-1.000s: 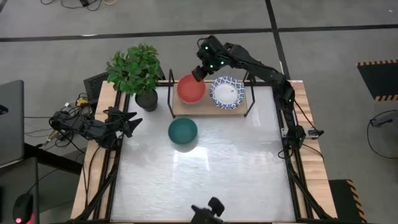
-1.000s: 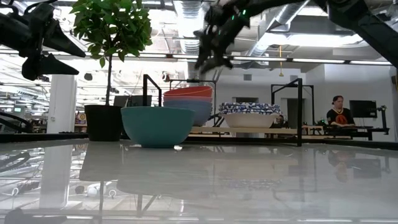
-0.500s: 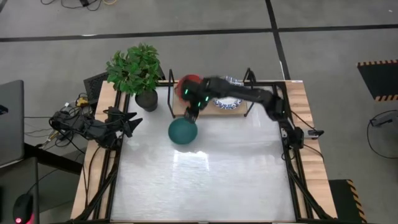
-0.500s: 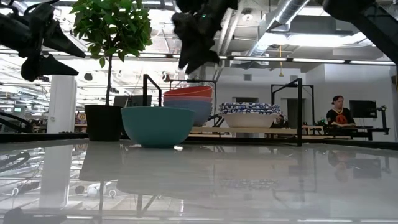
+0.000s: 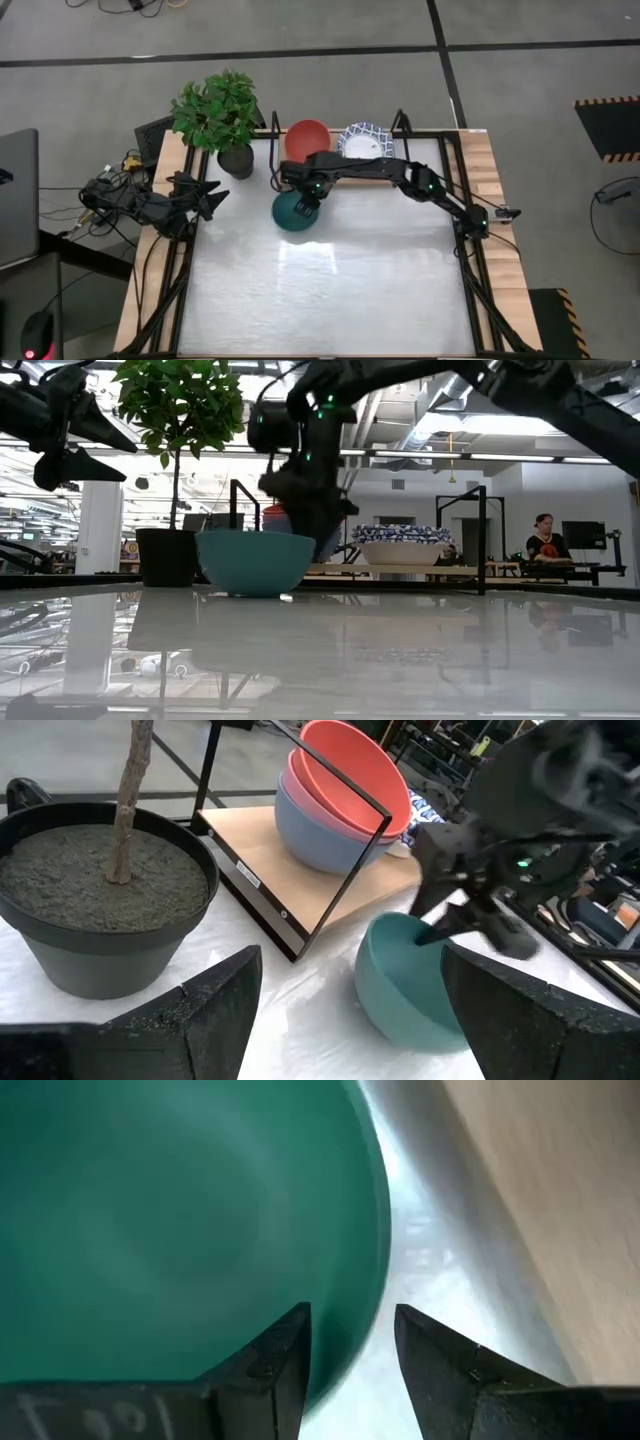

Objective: Place and stack bowls onto a shelf
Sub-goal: Stack the green bowl on top of the orange bowl on the shelf

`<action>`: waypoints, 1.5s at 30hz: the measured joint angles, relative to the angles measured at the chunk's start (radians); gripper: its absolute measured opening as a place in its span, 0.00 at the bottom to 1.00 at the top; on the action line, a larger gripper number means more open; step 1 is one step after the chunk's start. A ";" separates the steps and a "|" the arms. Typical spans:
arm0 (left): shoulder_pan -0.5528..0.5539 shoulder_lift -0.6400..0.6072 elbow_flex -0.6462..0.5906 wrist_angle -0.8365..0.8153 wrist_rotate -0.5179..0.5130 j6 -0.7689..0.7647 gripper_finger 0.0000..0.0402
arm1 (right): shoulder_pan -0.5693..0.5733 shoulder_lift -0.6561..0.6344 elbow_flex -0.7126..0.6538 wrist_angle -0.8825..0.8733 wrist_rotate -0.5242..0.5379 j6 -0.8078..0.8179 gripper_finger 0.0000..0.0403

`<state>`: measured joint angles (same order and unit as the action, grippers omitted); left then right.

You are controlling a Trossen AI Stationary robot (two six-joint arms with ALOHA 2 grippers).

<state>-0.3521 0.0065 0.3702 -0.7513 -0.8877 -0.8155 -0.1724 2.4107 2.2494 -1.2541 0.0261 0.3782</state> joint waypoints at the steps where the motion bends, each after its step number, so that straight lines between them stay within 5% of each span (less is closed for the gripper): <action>1: 0.000 0.000 0.000 0.000 0.002 -0.001 0.73 | -0.002 0.008 0.000 -0.003 0.000 0.006 0.42; 6: 0.000 0.000 0.000 -0.001 0.002 -0.001 0.73 | 0.010 0.014 0.000 -0.003 0.002 0.008 0.35; 12: 0.000 0.000 0.000 -0.001 0.002 -0.001 0.73 | 0.026 0.002 0.001 -0.001 -0.001 0.009 0.07; 25: 0.000 0.000 0.000 -0.001 0.002 -0.001 0.73 | 0.020 -0.147 0.061 -0.111 0.019 -0.046 0.06; 34: 0.000 0.000 0.000 -0.001 -0.007 0.000 0.73 | -0.155 -0.323 0.070 -0.022 0.197 -0.005 0.06; 45: 0.000 0.000 0.000 -0.001 -0.016 -0.001 0.73 | -0.355 -0.292 0.067 0.136 0.047 0.017 0.06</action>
<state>-0.3522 0.0067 0.3702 -0.7522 -0.9040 -0.8162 -0.5277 2.1192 2.3165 -1.1177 0.0733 0.3949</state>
